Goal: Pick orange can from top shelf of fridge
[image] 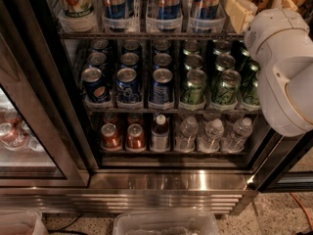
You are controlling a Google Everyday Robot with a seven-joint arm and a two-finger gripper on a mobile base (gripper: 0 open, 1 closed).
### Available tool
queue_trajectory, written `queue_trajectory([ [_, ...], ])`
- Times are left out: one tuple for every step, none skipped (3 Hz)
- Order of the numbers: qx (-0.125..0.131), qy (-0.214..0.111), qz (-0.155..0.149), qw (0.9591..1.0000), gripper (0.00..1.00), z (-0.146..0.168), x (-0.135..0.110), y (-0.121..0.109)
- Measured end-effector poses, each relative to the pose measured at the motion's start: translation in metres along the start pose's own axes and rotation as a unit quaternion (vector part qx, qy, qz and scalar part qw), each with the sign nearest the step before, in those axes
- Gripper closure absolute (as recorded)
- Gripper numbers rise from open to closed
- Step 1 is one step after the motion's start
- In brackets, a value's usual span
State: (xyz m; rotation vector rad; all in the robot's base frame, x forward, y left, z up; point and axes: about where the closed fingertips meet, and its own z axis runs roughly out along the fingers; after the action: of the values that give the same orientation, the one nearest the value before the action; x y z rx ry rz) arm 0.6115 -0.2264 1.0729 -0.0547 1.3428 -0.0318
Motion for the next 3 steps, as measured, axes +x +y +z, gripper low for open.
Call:
queue_trajectory([
  [0.001, 0.009, 0.002, 1.0, 0.29, 0.0014, 0.0066, -0.0009],
  [-0.001, 0.02, 0.003, 0.9998, 0.25, 0.0042, 0.0114, 0.0014],
  [0.0, 0.021, 0.003, 0.9998, 0.25, 0.0053, 0.0111, 0.0011],
])
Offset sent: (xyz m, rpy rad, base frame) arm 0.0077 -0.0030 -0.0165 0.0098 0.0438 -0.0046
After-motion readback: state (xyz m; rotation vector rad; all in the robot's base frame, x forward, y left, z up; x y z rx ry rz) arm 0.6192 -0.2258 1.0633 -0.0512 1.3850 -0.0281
